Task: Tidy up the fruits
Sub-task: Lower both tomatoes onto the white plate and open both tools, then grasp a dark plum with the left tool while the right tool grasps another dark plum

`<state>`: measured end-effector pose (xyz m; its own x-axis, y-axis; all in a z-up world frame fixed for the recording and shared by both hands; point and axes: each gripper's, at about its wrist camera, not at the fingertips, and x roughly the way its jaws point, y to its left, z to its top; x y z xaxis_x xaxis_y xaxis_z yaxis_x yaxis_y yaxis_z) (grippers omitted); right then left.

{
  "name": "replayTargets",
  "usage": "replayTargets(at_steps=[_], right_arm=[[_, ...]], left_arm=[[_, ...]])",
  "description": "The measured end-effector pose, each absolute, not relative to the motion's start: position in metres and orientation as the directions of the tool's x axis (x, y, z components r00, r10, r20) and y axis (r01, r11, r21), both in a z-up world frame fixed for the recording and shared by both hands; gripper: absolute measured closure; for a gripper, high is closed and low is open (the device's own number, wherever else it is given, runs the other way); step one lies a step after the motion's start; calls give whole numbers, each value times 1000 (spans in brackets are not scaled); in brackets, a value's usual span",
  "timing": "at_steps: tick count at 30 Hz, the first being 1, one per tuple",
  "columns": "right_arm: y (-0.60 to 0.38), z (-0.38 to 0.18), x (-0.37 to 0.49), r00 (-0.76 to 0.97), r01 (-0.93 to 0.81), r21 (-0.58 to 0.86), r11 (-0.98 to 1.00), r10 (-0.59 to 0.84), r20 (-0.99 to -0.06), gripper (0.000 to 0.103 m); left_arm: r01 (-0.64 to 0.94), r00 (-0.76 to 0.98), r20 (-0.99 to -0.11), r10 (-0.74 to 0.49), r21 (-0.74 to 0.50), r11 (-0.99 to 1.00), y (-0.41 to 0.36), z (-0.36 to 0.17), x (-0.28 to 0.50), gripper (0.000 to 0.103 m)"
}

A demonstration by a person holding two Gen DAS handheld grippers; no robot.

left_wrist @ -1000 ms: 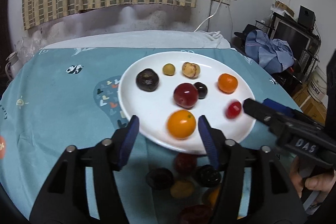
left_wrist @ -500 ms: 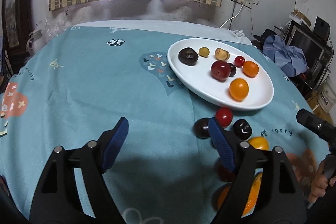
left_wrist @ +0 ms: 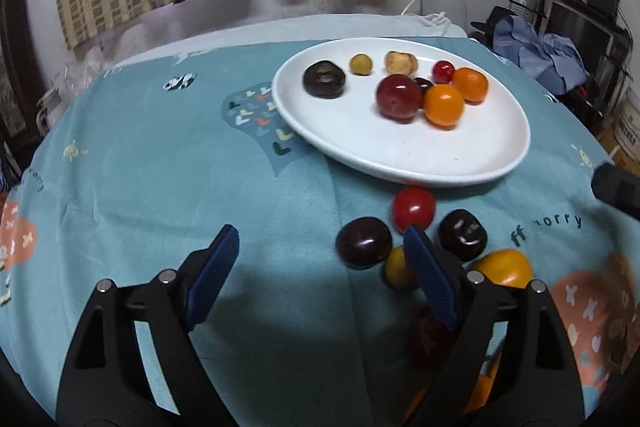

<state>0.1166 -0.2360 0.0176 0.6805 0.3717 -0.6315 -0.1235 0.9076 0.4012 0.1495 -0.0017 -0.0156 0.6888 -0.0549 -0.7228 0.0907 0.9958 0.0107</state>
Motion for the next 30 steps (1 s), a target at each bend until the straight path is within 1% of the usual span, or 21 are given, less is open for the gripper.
replayTargets(at_steps=[2,3,6,11,13,14,15,19,25,27,28,30], right_arm=[[-235,17,116,679,-130,395,909,372,-633,12],[-235,18,116,679,-130,394,910,371,-633,12],[-238,18,116,680,-125,406,905,376,-630,12],[-238,19,116,678,-129,409,904,381,-628,12],[-237,19,116,678,-134,404,905,381,-629,12],[-237,19,116,678,-136,402,906,381,-629,12],[-237,19,116,678,-137,400,906,380,-629,12],[-236,19,117,674,-138,400,906,381,-632,12],[-228,18,116,668,-159,380,911,383,-638,12],[-226,17,117,664,-167,372,913,383,-642,12],[-224,17,116,662,-171,366,915,382,-645,12],[-222,16,117,658,-177,360,916,382,-649,12]], left_arm=[[61,693,-720,-45,-3,998,13,-15,149,12],[50,695,-717,-42,-11,999,19,-14,148,12],[-30,711,-703,24,4,1000,46,-6,137,14],[-43,729,-685,-10,-60,997,64,1,132,16],[-15,724,-689,-30,-59,998,59,-1,132,24],[-3,722,-692,-35,-53,999,56,-3,132,31],[13,717,-696,-39,-43,999,51,-5,132,36],[41,705,-709,-20,12,999,37,-14,134,37],[82,697,-715,-58,-1,997,30,-16,142,38],[100,683,-727,-66,4,995,24,-19,145,48],[117,672,-738,-70,12,993,20,-22,147,51],[134,662,-745,-79,14,991,16,-23,149,60]])
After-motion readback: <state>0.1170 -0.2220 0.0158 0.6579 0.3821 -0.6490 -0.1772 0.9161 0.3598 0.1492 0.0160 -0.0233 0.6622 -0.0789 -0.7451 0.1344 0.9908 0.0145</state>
